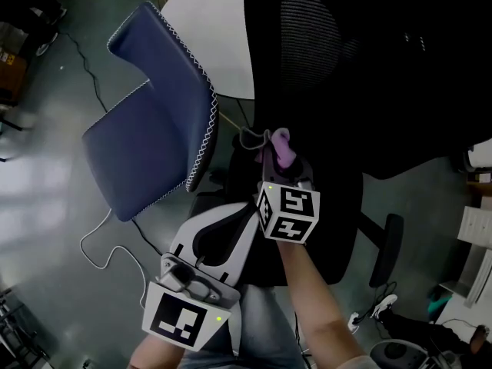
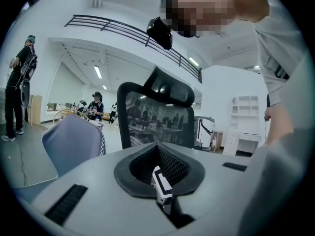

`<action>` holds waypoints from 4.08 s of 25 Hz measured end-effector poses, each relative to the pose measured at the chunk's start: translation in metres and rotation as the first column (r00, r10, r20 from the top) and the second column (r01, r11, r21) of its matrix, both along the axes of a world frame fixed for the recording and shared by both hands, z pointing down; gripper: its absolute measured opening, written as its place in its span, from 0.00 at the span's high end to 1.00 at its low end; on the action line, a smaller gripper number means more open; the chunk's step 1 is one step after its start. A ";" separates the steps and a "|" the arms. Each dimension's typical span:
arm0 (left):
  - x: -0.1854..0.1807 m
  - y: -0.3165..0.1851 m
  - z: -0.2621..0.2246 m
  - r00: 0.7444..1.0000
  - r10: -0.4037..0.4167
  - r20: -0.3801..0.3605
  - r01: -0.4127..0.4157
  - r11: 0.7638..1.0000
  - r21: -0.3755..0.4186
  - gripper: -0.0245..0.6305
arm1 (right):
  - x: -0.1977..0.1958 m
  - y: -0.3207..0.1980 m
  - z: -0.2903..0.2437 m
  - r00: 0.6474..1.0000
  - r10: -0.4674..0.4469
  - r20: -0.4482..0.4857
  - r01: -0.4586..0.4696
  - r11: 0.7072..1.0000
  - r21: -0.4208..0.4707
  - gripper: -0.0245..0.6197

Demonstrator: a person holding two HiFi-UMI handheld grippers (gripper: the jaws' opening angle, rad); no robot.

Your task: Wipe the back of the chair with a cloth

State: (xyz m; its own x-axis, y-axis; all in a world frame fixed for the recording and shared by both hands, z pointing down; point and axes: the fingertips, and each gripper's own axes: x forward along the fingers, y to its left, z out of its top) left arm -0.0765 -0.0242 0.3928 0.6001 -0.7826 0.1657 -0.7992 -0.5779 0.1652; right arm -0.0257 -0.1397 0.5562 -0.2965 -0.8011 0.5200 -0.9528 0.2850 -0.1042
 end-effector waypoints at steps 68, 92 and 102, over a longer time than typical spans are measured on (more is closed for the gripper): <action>0.111 0.015 0.021 0.994 0.099 0.035 -0.099 0.995 -0.018 0.94 | 0.243 0.008 0.045 0.947 0.320 -0.035 -0.320 0.947 -0.010 0.79; 0.163 0.015 0.025 0.987 0.159 0.035 -0.158 0.987 -0.020 0.95 | 0.325 0.028 0.045 0.902 0.430 -0.049 -0.427 0.902 0.055 0.79; 0.164 0.008 0.039 0.987 0.155 0.031 -0.154 0.987 -0.043 0.94 | 0.326 0.034 0.086 0.899 0.438 -0.029 -0.439 0.898 -0.045 0.79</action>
